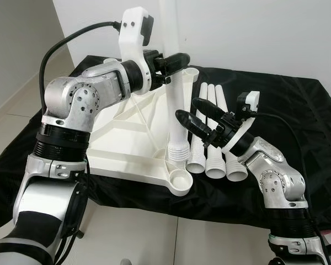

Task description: Building children table

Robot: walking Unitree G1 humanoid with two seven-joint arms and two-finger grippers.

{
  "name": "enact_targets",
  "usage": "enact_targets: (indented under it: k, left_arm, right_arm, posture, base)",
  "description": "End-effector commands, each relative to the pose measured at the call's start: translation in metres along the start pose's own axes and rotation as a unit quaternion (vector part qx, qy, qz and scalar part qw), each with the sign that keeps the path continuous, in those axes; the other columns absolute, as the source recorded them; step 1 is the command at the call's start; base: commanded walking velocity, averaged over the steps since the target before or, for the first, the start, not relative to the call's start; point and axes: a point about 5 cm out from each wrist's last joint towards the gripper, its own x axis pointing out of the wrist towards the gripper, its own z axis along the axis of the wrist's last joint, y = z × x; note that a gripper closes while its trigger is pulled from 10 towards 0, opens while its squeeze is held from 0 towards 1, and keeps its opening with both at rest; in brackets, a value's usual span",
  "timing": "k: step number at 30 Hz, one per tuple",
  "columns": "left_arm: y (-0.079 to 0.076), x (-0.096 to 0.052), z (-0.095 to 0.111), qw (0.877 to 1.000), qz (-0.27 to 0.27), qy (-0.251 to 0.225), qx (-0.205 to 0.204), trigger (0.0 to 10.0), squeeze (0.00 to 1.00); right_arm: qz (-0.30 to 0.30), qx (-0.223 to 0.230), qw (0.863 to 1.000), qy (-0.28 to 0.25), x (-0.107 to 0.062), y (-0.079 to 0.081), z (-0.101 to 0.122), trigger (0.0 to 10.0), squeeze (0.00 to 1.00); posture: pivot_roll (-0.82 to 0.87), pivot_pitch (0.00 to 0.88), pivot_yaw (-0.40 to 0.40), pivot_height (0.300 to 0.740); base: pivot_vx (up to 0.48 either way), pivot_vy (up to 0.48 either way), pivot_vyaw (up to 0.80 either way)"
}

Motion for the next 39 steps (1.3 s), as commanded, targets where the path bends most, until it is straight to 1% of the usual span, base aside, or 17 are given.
enact_targets:
  k: [1, 2, 3, 5, 6, 7, 8, 10, 15, 17, 20, 24, 32, 33, 34, 35, 39]
  left_arm:
    - [-0.017, -0.001, 0.008, 0.993, -0.112, -0.012, 0.035, 10.0, 0.0]
    - [-0.017, -0.001, 0.008, 0.993, -0.112, -0.012, 0.035, 10.0, 0.0]
    - [-0.02, -0.001, 0.011, 0.992, -0.115, -0.015, 0.044, 10.0, 0.0]
    - [-0.02, -0.001, 0.011, 0.992, -0.115, -0.015, 0.044, 10.0, 0.0]
    - [-0.023, 0.0, 0.014, 0.991, -0.119, -0.019, 0.051, 10.0, 0.0]
    - [-0.03, 0.002, 0.017, 0.989, -0.131, -0.023, 0.056, 10.0, 0.0]
    - [-0.03, 0.002, 0.017, 0.989, -0.131, -0.023, 0.056, 10.0, 0.0]
    - [-0.041, 0.004, 0.021, 0.986, -0.152, -0.029, 0.066, 10.0, 0.0]
    - [-0.049, 0.005, 0.021, 0.982, -0.169, -0.03, 0.075, 10.0, 0.0]
    - [-0.054, 0.006, 0.021, 0.98, -0.18, -0.033, 0.082, 10.0, 0.0]
    - [-0.057, 0.005, 0.02, 0.977, -0.19, -0.032, 0.088, 10.0, 0.0]
    - [-0.057, 0.005, 0.017, 0.977, -0.192, -0.025, 0.091, 10.0, 0.0]
    - [-0.057, 0.004, 0.016, 0.977, -0.193, -0.021, 0.091, 10.0, 0.0]
    - [-0.057, 0.003, 0.016, 0.977, -0.194, -0.02, 0.091, 10.0, 0.0]
    - [-0.057, 0.003, 0.016, 0.977, -0.194, -0.02, 0.091, 10.0, 0.0]
    - [-0.057, 0.003, 0.016, 0.977, -0.193, -0.019, 0.092, 10.0, 0.0]
    - [-0.058, 0.003, 0.016, 0.976, -0.195, -0.019, 0.091, 10.0, 0.0]
  right_arm:
    - [0.007, -0.009, 1.0, 0.02, 0.002, 0.0, 0.001, 10.0, 0.0]
    - [0.007, -0.009, 1.0, 0.02, 0.002, 0.0, 0.001, 10.0, 0.0]
    - [0.01, -0.013, 0.999, 0.033, 0.003, 0.0, 0.001, 10.0, 0.0]
    - [0.01, -0.013, 0.999, 0.033, 0.003, 0.0, 0.001, 10.0, 0.0]
    - [0.016, -0.021, 0.999, 0.045, 0.004, 0.001, 0.0, 10.0, 0.0]
    - [0.026, -0.026, 0.998, 0.059, 0.006, 0.002, -0.001, 10.0, 0.0]
    - [0.026, -0.026, 0.998, 0.059, 0.006, 0.002, -0.001, 10.0, 0.0]
    - [0.033, -0.027, 0.996, 0.08, 0.011, 0.002, 0.0, 10.0, 0.0]
    - [0.035, -0.019, 0.995, 0.095, 0.018, 0.002, 0.005, 10.0, 0.0]
    - [0.044, -0.023, 0.994, 0.095, 0.023, 0.004, 0.011, 10.0, 0.0]
    - [0.045, -0.034, 0.994, 0.096, 0.025, 0.003, 0.017, 10.0, 0.0]
    - [0.04, -0.045, 0.993, 0.099, 0.025, -0.001, 0.024, 10.0, 0.0]
    - [0.03, -0.052, 0.993, 0.106, 0.021, -0.006, 0.028, 10.0, 0.0]
    - [0.028, -0.051, 0.992, 0.109, 0.02, -0.006, 0.028, 7.8, 0.0]
    - [0.028, -0.051, 0.992, 0.109, 0.02, -0.006, 0.028, 7.8, 0.0]
    - [0.027, -0.049, 0.992, 0.112, 0.02, -0.006, 0.027, 7.4, 0.0]
    - [0.025, -0.048, 0.992, 0.116, 0.019, -0.006, 0.026, 7.4, 0.0]
  posture:
    - [-0.05, 0.065, -0.012, 0.74]
    - [-0.05, 0.065, -0.012, 0.74]
    - [-0.05, 0.066, -0.012, 0.74]
    - [-0.05, 0.066, -0.012, 0.74]
    - [-0.05, 0.065, -0.015, 0.74]
    - [-0.05, 0.063, -0.019, 0.74]
    - [-0.05, 0.063, -0.019, 0.74]
    - [-0.06, 0.061, -0.019, 0.74]
    - [-0.06, 0.058, -0.017, 0.74]
    - [-0.06, 0.057, -0.017, 0.74]
    - [-0.07, 0.051, -0.012, 0.74]
    - [-0.07, 0.046, -0.012, 0.74]
    - [-0.07, 0.041, -0.01, 0.74]
    - [-0.07, 0.039, -0.01, 0.74]
    - [-0.07, 0.039, -0.01, 0.74]
    - [-0.07, 0.039, -0.009, 0.74]
    - [-0.07, 0.041, -0.008, 0.74]
  base:
    - [0.0, 0.0, 0.0]
    - [0.0, 0.0, 0.0]
    - [0.0, 0.0, 0.0]
    - [0.0, 0.0, 0.0]
    - [0.0, 0.0, 0.0]
    - [0.0, 0.0, 0.0]
    - [0.0, 0.0, 0.0]
    - [0.0, 0.0, 0.0]
    - [0.0, 0.0, 0.0]
    - [0.0, 0.0, 0.0]
    - [0.0, 0.0, 0.0]
    - [0.0, 0.0, 0.0]
    - [0.0, 0.0, 0.0]
    - [0.0, 0.0, 0.0]
    - [0.0, 0.0, 0.0]
    - [0.0, 0.0, 0.0]
    - [0.0, 0.0, 0.0]
